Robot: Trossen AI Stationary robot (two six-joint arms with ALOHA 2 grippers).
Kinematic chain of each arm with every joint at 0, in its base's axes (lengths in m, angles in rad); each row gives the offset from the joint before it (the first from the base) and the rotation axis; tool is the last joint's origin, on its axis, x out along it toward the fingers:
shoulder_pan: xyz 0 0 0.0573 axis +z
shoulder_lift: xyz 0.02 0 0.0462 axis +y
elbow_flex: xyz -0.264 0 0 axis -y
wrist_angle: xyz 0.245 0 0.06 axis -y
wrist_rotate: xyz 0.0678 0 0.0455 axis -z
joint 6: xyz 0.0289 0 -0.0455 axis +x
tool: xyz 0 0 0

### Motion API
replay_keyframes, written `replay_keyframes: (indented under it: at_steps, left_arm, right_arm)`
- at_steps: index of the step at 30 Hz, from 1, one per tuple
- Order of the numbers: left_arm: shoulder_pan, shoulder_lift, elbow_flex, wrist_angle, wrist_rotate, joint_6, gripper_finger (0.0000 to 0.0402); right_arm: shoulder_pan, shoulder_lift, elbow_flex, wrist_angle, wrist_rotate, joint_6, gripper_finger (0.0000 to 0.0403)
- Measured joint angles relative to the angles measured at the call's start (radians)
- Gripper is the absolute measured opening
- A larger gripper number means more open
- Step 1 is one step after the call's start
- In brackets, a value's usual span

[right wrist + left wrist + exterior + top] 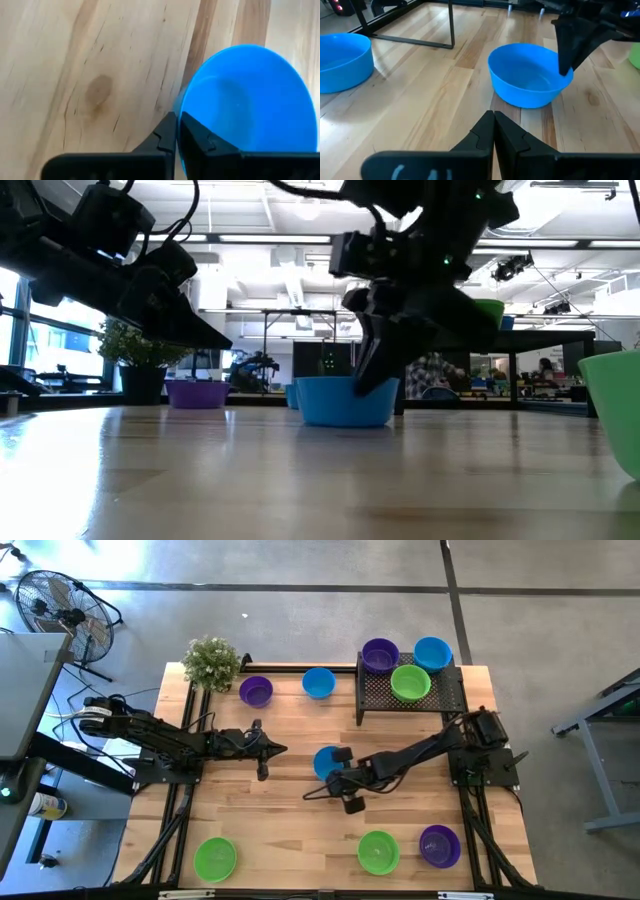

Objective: Pick & Place Mini bowls
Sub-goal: Stack the blue bowl on the other blue bowls on the shelf

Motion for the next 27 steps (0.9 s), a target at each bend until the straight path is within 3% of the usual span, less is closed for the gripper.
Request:
replay_keyframes:
  at_steps: [6, 11, 19, 23, 27]
  left_arm:
    - [0.0, 0.0, 0.0, -0.001, 0.0, 0.0, 0.0002]
    - [0.0, 0.0, 0.0, 0.0, 0.0, 0.0, 0.0002]
    - [0.0, 0.0, 0.0, 0.0, 0.004, -0.003, 0.0002]
    - [0.0, 0.0, 0.0, 0.0, 0.004, -0.002, 0.0002]
    - [0.0, 0.0, 0.0, 0.002, 0.004, -0.002, 0.0002]
  right_arm:
    - [0.015, -0.085, 0.0, -0.06, -0.016, -0.001, 0.0007]
    - [0.05, -0.239, 0.017, -0.171, 0.004, 0.037, 0.0006]
    - [0.06, -0.536, 0.104, -0.535, 0.169, 0.224, 0.0006]
    - [-0.015, -0.647, 0.185, -0.732, 0.305, 0.309, 0.0003]
    - [-0.204, -0.712, 0.247, -0.831, 0.343, 0.318, 0.0004]
